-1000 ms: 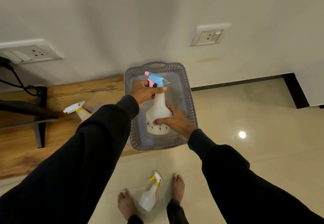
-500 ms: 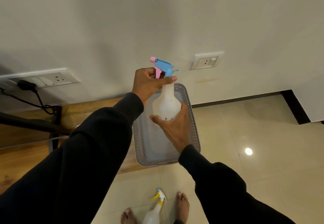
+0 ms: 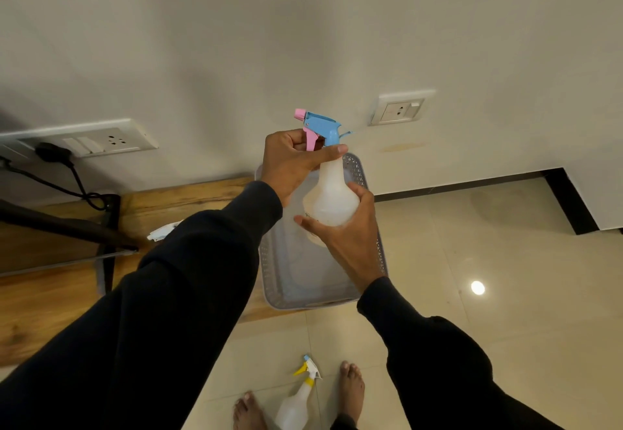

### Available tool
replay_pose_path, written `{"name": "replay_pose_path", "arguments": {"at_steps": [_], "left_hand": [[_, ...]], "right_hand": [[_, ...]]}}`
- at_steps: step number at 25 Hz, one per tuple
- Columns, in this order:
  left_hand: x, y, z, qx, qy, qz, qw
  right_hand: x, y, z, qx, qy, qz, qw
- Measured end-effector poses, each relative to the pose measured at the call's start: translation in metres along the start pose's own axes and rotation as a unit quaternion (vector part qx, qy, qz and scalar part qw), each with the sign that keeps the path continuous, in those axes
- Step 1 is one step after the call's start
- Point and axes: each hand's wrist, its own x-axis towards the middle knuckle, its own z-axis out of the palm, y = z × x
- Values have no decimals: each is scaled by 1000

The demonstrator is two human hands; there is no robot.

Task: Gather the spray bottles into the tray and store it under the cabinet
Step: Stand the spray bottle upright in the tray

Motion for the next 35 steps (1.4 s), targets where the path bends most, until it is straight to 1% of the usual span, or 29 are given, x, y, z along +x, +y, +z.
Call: {"name": "replay_pose_path", "arguments": {"at_steps": [1, 2, 3, 6, 7, 8, 9, 11, 12, 13, 15, 17, 19, 24, 27, 30, 33, 35], "left_hand": [[0, 0, 0, 9, -3, 3, 1000], [1, -1, -1, 18, -8, 5, 1000], [3, -2, -4, 24, -14, 4, 1000], [5, -7, -9, 30, -23, -11, 999], [4, -8, -9, 25, -19, -13, 999], [4, -9, -7, 16, -10, -13, 1000], [4, -10, -5, 5, 1, -13, 1000], [6, -13, 0, -19, 26, -16, 999], [7, -15, 2, -24, 34, -19, 999], [8, -17, 4, -21, 38, -22, 999], [9, -19, 5, -10, 37, -23, 999], [13, -22, 1, -3, 26, -21, 999], [16, -23, -3, 7, 12, -25, 1000], [17, -25, -3, 25, -17, -37, 999], [16, -29, -5, 10, -24, -44, 999], [15, -35, -7, -9, -33, -50, 998], [17, -34, -6, 13, -54, -53, 997], [20, -33, -7, 33, -75, -45, 996]], "right_hand": [[0, 0, 3, -4, 9, 1, 1000], [3, 1, 3, -2, -2, 9, 1000], [6, 2, -1, 4, -29, 22, 999], [20, 7, -20, 66, -166, 81, 981], [23, 8, -24, 81, -188, 90, 975], [24, 9, -25, 83, -182, 84, 976], [23, 10, -22, 68, -150, 69, 984], [18, 9, -9, 9, -45, 36, 998], [15, 10, -3, -17, 0, 22, 1000], [13, 10, 3, -38, 29, 10, 999], [14, 10, 9, -73, 45, -3, 996], [21, 10, 6, -86, 18, 4, 996], [28, 9, -3, -72, -34, 14, 997], [35, 11, -22, 21, -159, 38, 986], [37, 13, -29, 61, -210, 36, 975], [40, 19, -31, 73, -233, 31, 969], [40, 28, -26, 71, -220, 25, 973], [44, 33, -22, 36, -198, 6, 980]]}}
